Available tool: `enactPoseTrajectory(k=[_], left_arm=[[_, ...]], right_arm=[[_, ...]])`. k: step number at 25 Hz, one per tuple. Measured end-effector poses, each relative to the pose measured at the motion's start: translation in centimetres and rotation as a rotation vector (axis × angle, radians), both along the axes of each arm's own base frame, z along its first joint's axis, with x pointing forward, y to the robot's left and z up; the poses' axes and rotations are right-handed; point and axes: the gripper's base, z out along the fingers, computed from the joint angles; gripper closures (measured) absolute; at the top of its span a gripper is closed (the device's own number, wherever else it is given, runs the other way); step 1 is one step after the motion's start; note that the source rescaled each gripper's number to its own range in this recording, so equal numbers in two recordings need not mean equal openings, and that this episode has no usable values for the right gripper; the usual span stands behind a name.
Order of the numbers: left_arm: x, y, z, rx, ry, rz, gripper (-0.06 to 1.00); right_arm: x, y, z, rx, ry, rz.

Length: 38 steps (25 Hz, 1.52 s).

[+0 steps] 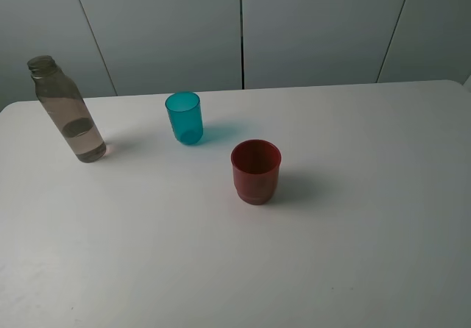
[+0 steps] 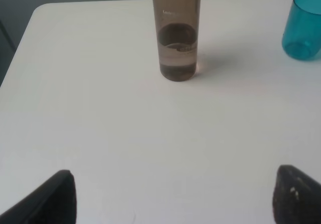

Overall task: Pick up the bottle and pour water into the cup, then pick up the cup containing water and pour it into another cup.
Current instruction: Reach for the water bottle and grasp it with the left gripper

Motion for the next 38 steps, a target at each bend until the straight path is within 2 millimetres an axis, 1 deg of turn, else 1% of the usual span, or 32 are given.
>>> enactPoseTrajectory(k=[35,38], left_arm=[[-0.01,0.06,0.01,0.006,-0.001,0.004,-0.06],[0.11,0.16,0.33,0.017,-0.014,0.009,-0.06]], right_arm=[[0.0,0.0,0.0,0.0,0.0,0.0],[0.0,0.0,0.0,0.0,0.0,0.0]])
